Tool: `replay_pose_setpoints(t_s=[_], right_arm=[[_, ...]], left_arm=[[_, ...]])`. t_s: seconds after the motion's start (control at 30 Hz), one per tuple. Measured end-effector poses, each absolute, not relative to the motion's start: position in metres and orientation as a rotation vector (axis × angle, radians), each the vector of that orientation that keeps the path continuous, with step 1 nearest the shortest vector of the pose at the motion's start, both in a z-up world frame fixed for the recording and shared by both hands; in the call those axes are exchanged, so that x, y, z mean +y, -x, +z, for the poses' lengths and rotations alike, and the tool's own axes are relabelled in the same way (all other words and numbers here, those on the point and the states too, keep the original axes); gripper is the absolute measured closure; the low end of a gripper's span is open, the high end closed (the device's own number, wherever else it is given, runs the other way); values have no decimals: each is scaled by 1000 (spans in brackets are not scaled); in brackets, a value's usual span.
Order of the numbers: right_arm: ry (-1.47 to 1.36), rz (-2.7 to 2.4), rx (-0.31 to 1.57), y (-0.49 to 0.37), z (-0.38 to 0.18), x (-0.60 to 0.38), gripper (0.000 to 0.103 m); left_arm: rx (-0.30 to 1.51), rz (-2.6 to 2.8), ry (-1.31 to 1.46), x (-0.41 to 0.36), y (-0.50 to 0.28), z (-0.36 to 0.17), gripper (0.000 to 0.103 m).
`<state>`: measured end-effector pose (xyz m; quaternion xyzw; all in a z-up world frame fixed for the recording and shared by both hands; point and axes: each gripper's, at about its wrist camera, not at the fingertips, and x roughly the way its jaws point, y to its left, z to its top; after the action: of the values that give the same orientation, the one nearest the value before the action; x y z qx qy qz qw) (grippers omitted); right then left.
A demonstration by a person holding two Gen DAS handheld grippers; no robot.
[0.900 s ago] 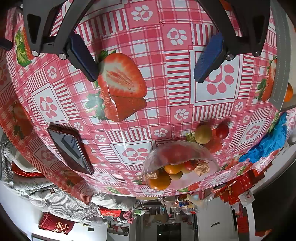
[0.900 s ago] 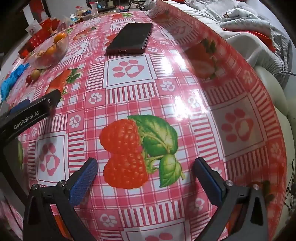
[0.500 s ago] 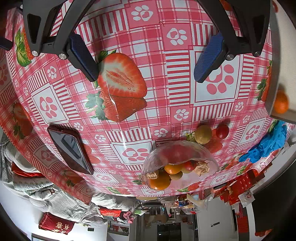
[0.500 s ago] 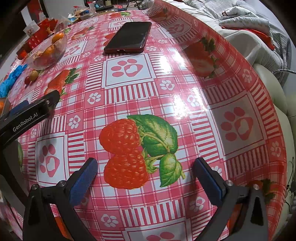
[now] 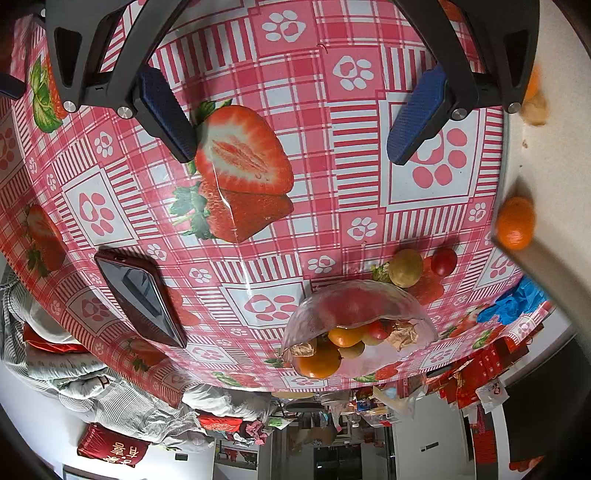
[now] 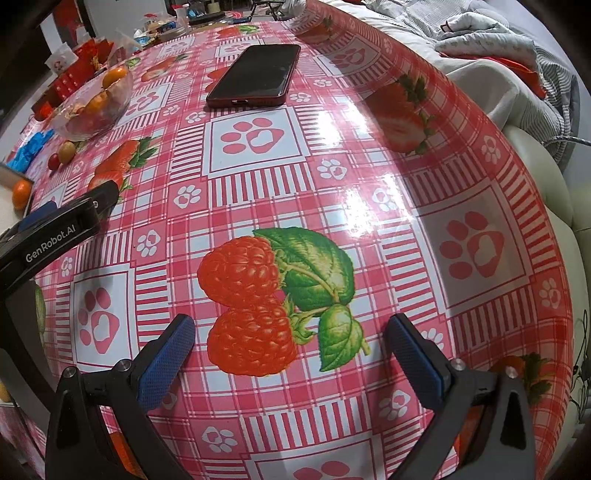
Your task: Organize fruits
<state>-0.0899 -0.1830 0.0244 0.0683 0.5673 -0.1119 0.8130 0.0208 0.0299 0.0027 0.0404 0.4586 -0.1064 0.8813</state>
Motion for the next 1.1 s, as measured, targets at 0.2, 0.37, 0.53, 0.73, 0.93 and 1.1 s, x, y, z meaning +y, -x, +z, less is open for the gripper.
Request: replay_pose_setpoints(t_s=[0.2,0.37,0.53,0.73,0.93,1.1], right_arm=[[-156,-234,1205,89,25,-184,0],[-151,-239,1196,91,24,-183,0],[-161,-234,1193,91,24,-183,0],[-159,-234,1196,90,24,-182,0],[-168,-229,1194,91,24,-183,0],[-163,-232,1200,90,24,-182,0]], left_arm=[[955,-221,-84,30,-21,3,0],[955,-220,-85,29,-15,5,0],[955,-220,-85,29,-15,5,0],[955,-220,-85,29,-15,6,0],[955,-220,-85,29,-15,6,0],[955,-220,-85,30,-16,6,0]])
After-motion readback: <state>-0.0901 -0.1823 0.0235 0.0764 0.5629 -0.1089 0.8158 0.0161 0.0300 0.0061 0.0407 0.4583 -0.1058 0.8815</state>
